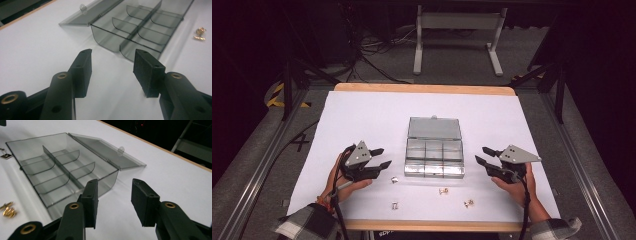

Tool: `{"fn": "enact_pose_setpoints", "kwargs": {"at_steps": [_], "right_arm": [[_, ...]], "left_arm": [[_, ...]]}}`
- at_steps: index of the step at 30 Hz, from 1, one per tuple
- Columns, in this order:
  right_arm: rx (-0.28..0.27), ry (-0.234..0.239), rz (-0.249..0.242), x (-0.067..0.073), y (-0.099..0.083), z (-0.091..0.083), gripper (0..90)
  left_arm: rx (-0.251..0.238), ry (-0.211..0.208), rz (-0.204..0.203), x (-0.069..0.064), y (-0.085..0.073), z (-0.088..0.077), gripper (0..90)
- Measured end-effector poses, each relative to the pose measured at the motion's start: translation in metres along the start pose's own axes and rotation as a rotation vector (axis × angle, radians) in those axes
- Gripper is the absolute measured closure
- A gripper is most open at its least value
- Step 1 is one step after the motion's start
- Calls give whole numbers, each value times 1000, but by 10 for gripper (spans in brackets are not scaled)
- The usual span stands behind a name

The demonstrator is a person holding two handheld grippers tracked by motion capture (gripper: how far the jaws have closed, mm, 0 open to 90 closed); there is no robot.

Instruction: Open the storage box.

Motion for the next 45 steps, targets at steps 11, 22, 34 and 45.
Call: {"fn": "enact_pose_setpoints", "kwargs": {"at_steps": [11, 22, 34, 45], "right_arm": [[9, 27, 4, 16, -27, -24, 457], [29, 42, 35, 25, -45, -25, 310], [54, 27, 35, 24, -45, -19, 279], [67, 28, 50, 22, -45, -18, 282]], "left_arm": [[21, -61, -41, -12, -18, -7, 398], [82, -139, -25, -22, -23, 8, 521], [128, -153, 5, -26, -20, 19, 715], [165, -173, 21, -21, -22, 27, 841]]}}
Point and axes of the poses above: each handheld gripper's, and its own axes: z roughly forward along the jaws, y roughly out of its top, x roughly to its left, the point moved 1 cm from there along z, roughly forward along the jaws, and after that the axes turned 13 degrees about y, right-handed, at the moved point
